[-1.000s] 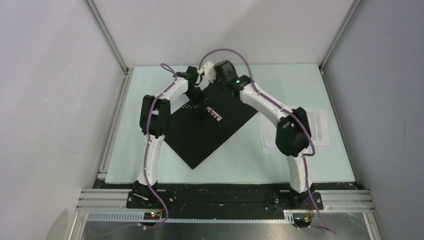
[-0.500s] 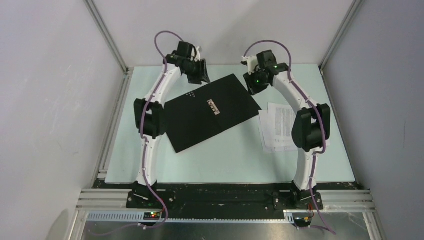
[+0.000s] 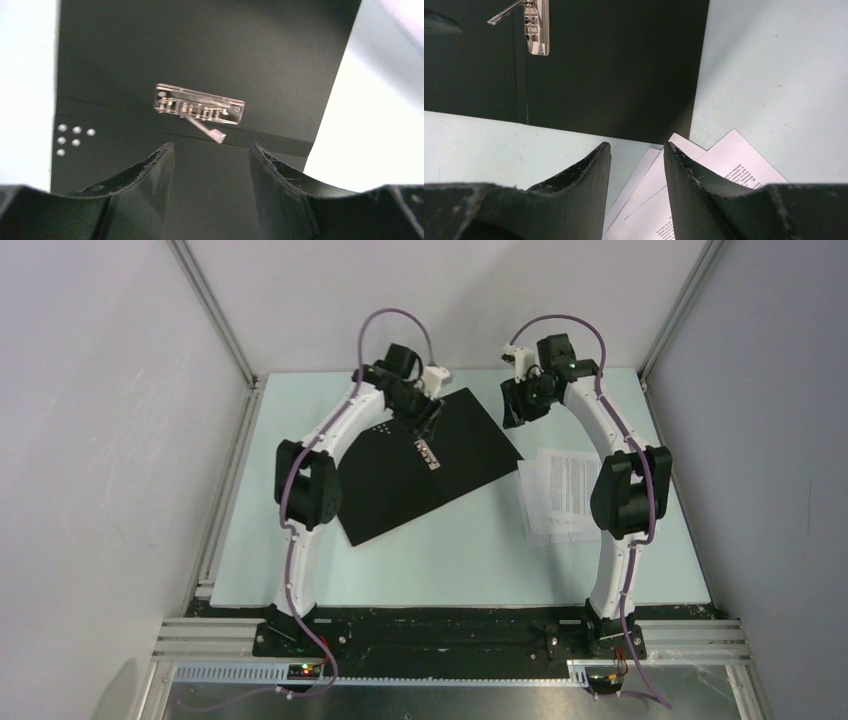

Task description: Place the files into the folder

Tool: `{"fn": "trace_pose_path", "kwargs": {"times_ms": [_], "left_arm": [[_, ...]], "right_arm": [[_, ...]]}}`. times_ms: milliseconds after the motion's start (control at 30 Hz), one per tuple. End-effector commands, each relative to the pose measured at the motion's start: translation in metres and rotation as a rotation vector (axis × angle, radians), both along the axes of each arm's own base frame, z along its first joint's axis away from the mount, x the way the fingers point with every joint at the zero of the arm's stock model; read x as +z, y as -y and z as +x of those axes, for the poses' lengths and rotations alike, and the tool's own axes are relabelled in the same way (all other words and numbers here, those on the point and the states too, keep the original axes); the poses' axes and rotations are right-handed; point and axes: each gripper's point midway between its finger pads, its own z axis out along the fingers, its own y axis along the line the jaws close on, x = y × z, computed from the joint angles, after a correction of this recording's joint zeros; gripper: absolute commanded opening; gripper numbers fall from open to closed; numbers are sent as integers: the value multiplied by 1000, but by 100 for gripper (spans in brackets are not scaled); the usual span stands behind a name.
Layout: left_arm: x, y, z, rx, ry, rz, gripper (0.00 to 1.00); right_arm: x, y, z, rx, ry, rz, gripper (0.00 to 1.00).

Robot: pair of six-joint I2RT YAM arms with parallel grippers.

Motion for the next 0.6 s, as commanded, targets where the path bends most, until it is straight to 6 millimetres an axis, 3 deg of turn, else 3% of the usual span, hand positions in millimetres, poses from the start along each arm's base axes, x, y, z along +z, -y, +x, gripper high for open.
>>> {"fn": "trace_pose_path", "kwargs": {"times_ms": [0,100,233,367,567], "left_arm": [[15,11,-18,-243,176,169,60],[2,20,-26,-272,169,208,58],[-11,24,-16,-222,206,280,54],[-13,21,-5,-153,241,325,48],[-25,13,-6,-127,222,369,47]], "right_arm": [[8,0,-1,3,-20,44,48],[5,4,2,-31,-44,74,48],[2,5,4,-33,-52,89,48],[1,3,4,-29,-59,95,48],[-1,5,2,-22,-67,92,48]]}}
